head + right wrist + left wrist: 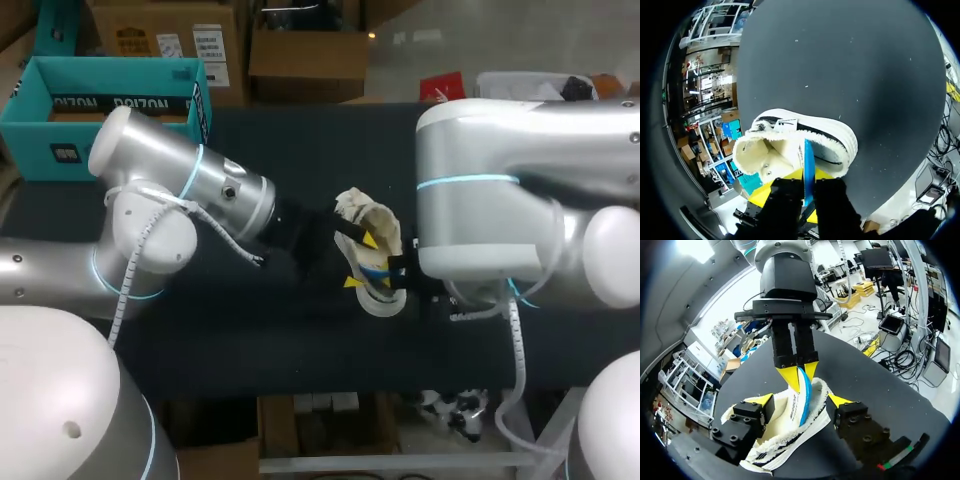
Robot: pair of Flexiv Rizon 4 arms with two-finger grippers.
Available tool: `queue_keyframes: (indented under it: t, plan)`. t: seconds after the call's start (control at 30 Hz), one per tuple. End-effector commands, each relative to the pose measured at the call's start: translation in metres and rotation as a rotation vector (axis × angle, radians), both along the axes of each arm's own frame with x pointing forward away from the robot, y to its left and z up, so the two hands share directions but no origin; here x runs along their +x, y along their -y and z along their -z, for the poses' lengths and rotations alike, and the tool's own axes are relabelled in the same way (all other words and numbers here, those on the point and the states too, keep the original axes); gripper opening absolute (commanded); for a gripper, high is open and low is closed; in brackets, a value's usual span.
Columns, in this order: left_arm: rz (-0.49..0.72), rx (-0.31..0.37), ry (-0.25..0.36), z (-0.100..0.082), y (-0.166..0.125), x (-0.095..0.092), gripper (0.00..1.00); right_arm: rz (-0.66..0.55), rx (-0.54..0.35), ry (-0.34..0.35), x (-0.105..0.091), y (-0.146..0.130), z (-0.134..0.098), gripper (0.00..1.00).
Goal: Open the shoe tongue, take the insole out of the shoe, put the insole back into the shoe, and pack the shoe into the shoebox
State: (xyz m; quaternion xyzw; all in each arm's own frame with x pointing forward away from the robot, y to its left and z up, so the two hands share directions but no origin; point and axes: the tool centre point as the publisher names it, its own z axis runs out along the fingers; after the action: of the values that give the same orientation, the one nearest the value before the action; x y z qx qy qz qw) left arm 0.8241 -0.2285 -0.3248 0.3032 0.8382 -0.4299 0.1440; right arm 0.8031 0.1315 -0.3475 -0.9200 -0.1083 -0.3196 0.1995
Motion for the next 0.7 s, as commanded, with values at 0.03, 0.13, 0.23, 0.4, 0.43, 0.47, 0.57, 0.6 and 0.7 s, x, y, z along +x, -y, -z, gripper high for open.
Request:
queue_keyframes:
  t: [0.03, 0.13, 0.23, 0.4, 0.43, 0.47, 0.57, 0.6, 0.7]
  plan:
    - [0.036, 0.042, -0.064, -0.020, -0.016, 0.001, 1.00, -0.019, 0.009, -0.008, 0.007, 0.006, 0.007, 0.00]
    - [0.055, 0.072, -0.118, -0.028, -0.022, -0.003, 1.00, -0.023, 0.007, -0.012, 0.011, 0.005, 0.012, 0.00]
    - [0.075, 0.094, -0.176, -0.034, -0.026, -0.004, 1.00, -0.023, -0.005, -0.020, 0.015, 0.004, 0.016, 0.00]
    - [0.081, 0.117, -0.239, -0.038, -0.033, -0.003, 1.00, -0.025, -0.018, -0.031, 0.024, 0.005, 0.024, 0.00]
    - [0.084, 0.117, -0.252, -0.038, -0.034, -0.003, 1.00, -0.023, -0.025, -0.035, 0.025, 0.005, 0.025, 0.00]
    - [0.079, 0.117, -0.254, -0.039, -0.035, -0.003, 1.00, -0.022, -0.027, -0.035, 0.027, 0.005, 0.027, 0.00]
    - [0.072, 0.124, -0.267, -0.040, -0.039, -0.002, 1.00, -0.026, -0.026, -0.040, 0.032, 0.004, 0.031, 0.00]
    - [0.069, 0.127, -0.268, -0.040, -0.040, -0.002, 1.00, -0.028, -0.025, -0.040, 0.033, 0.003, 0.032, 0.00]
    - [0.059, 0.139, -0.268, -0.039, -0.042, -0.002, 1.00, -0.033, -0.031, -0.059, 0.034, -0.001, 0.035, 0.00]
